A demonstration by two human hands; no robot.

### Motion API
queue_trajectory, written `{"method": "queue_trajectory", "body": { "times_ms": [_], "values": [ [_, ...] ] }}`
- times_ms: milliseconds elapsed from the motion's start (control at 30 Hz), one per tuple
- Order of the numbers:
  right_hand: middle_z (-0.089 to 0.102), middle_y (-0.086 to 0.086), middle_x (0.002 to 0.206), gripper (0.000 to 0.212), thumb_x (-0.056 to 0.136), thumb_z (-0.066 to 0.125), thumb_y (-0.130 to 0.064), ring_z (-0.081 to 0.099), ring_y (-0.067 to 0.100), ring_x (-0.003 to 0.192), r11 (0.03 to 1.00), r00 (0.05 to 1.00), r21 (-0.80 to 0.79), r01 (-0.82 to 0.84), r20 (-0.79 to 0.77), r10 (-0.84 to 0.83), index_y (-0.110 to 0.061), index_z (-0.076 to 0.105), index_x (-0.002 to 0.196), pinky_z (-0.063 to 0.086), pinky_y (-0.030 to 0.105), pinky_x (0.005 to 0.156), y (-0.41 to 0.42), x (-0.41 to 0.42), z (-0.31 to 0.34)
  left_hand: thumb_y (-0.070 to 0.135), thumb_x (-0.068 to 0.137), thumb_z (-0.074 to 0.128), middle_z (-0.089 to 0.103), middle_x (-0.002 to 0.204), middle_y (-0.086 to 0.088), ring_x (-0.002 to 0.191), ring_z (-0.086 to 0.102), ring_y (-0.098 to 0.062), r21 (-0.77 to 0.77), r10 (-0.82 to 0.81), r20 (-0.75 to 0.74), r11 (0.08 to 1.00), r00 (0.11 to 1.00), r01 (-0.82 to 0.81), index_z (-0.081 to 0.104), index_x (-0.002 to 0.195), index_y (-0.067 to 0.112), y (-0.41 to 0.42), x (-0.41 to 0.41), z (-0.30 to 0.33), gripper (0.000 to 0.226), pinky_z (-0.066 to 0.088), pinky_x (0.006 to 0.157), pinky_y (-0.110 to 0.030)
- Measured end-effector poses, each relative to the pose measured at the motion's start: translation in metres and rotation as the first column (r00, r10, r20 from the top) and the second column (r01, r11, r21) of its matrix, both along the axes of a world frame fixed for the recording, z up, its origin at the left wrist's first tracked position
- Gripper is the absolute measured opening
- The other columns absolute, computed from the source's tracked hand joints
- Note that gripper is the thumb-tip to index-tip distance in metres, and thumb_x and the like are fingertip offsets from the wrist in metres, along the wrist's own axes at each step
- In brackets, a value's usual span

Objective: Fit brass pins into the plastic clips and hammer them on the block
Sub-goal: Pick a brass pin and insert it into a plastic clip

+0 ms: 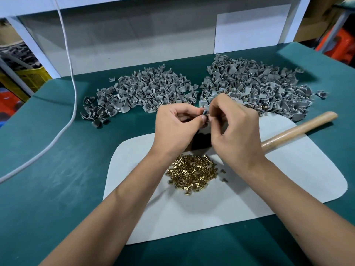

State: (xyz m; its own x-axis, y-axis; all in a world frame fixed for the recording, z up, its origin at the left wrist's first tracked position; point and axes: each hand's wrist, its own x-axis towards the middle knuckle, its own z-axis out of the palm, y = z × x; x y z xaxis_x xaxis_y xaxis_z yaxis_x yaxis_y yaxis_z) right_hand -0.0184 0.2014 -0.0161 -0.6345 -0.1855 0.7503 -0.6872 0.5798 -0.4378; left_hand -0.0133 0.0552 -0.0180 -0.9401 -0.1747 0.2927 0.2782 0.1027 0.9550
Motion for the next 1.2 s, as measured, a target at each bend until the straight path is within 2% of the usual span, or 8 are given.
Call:
{"method": "queue_trajectory", "body": {
  "times_ms": [167,300,433,600,767,867,1033,1200],
  "values": [
    [0.051,-0.005,0.082,0.017,0.084,0.057,0.009,0.047,0.016,0.072,0.998,0.999,0.058,0.0,-0.046,0.002,-0.008,0.057,0.082,0.037,0.024,0.066,-0.001,0.002,0.0,-0.013,0.08,0.076,0.079,0.082,-0.009,0.076,0.074,-0.015,0.064,0.005,0.018,0.998,1.0,-0.007,0.079,0.083,0.006,0.004,0.001,0.001,0.02,0.061,0.078,-0.03],
    [0.056,0.004,0.079,0.019,0.083,0.055,0.011,0.048,0.021,0.072,0.997,0.998,0.071,-0.014,-0.058,0.018,-0.007,0.056,0.081,0.041,0.031,0.062,0.0,0.002,0.002,-0.011,0.081,0.075,0.078,0.08,-0.008,0.074,0.073,-0.013,0.12,-0.028,0.052,0.993,0.998,0.022,0.079,0.084,0.007,0.004,0.003,0.004,0.019,0.059,0.071,-0.027],
    [0.056,0.005,0.079,0.019,0.083,0.054,0.013,0.048,0.02,0.072,0.996,0.997,0.08,-0.03,-0.072,0.036,-0.005,0.057,0.08,0.042,0.031,0.062,0.001,0.001,0.003,-0.009,0.082,0.076,0.078,0.082,-0.013,0.077,0.072,-0.019,0.196,-0.049,0.101,0.98,0.994,0.028,0.08,0.082,0.009,0.003,0.004,0.005,0.019,0.061,0.078,-0.035],
    [0.055,0.003,0.081,0.017,0.088,0.052,0.009,0.047,0.017,0.073,0.995,0.997,0.099,-0.032,-0.073,0.04,-0.006,0.057,0.082,0.039,0.026,0.064,0.003,0.001,0.002,-0.007,0.082,0.076,0.078,0.082,-0.012,0.076,0.072,-0.017,0.176,-0.063,0.121,0.984,0.991,0.041,0.081,0.083,0.011,0.002,0.004,0.006,0.018,0.06,0.077,-0.032],
    [0.065,0.004,0.086,0.009,0.092,0.066,0.0,0.062,0.018,0.075,1.0,0.999,0.015,-0.028,0.019,0.027,-0.004,0.06,0.097,0.056,0.037,0.069,0.007,-0.004,0.0,-0.008,0.083,0.076,0.078,0.082,-0.011,0.074,0.072,-0.016,0.119,-0.054,0.114,0.992,0.992,0.041,0.079,0.087,0.01,0.0,0.002,0.004,0.019,0.058,0.074,-0.028],
    [0.071,0.003,0.092,0.019,0.09,0.073,-0.002,0.069,0.012,0.085,0.996,0.995,-0.022,-0.083,0.053,0.084,-0.004,0.064,0.106,0.059,0.028,0.077,0.012,-0.009,0.0,-0.007,0.085,0.075,0.078,0.082,-0.012,0.073,0.074,-0.017,0.148,-0.044,0.116,0.989,0.992,0.026,0.08,0.086,0.012,0.001,0.001,0.004,0.02,0.059,0.073,-0.025],
    [0.074,0.004,0.092,0.01,0.089,0.076,-0.005,0.067,0.013,0.083,0.998,0.998,0.041,-0.056,-0.029,0.057,-0.006,0.076,0.099,0.055,0.021,0.08,0.015,-0.016,-0.001,-0.008,0.086,0.074,0.078,0.082,-0.011,0.074,0.075,-0.018,0.204,-0.092,0.12,0.977,0.989,0.066,0.081,0.081,0.016,-0.002,0.0,0.003,0.025,0.06,0.073,-0.024],
    [0.071,0.004,0.091,0.006,0.092,0.072,-0.005,0.063,0.014,0.084,0.999,0.999,0.038,-0.027,-0.026,0.028,-0.006,0.076,0.096,0.051,0.023,0.079,0.017,-0.017,0.0,0.002,0.09,0.073,0.077,0.093,-0.015,0.081,0.074,-0.022,0.187,-0.141,0.122,0.975,0.982,0.117,0.08,0.098,0.006,-0.005,-0.002,0.003,0.011,0.061,0.083,-0.035]
  ]
}}
